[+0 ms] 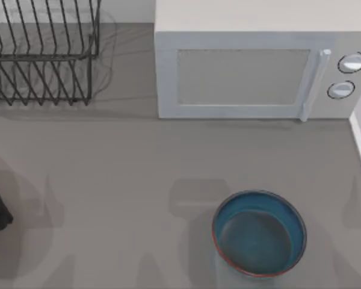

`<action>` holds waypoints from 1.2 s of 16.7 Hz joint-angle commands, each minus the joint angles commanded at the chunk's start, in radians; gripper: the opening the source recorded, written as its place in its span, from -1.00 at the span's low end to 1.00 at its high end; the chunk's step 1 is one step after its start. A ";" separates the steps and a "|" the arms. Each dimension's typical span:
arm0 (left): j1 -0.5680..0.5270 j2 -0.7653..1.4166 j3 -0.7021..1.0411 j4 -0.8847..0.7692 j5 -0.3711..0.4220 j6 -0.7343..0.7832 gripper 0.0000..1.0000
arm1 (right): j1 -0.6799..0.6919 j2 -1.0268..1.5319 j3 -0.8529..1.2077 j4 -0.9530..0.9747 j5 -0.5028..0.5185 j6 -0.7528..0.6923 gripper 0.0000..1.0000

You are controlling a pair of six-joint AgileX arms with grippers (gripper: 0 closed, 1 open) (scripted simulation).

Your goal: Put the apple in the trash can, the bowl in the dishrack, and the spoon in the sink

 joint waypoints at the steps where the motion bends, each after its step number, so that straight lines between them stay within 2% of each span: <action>1: -0.006 0.012 0.011 -0.009 -0.001 -0.005 1.00 | 0.000 0.000 0.000 0.000 0.000 0.000 1.00; 5: -0.063 0.146 0.134 -0.099 -0.013 -0.053 1.00 | 0.000 0.000 0.000 0.000 0.000 0.000 1.00; 9: -0.163 0.390 0.357 -0.257 -0.032 -0.143 1.00 | 0.000 0.000 0.000 0.000 0.000 0.000 1.00; 14: -0.333 0.805 0.744 -0.519 -0.058 -0.301 1.00 | 0.000 0.000 0.000 0.000 0.000 0.000 1.00; 20: -0.574 1.371 1.301 -0.871 -0.081 -0.532 1.00 | 0.000 0.000 0.000 0.000 0.000 0.000 1.00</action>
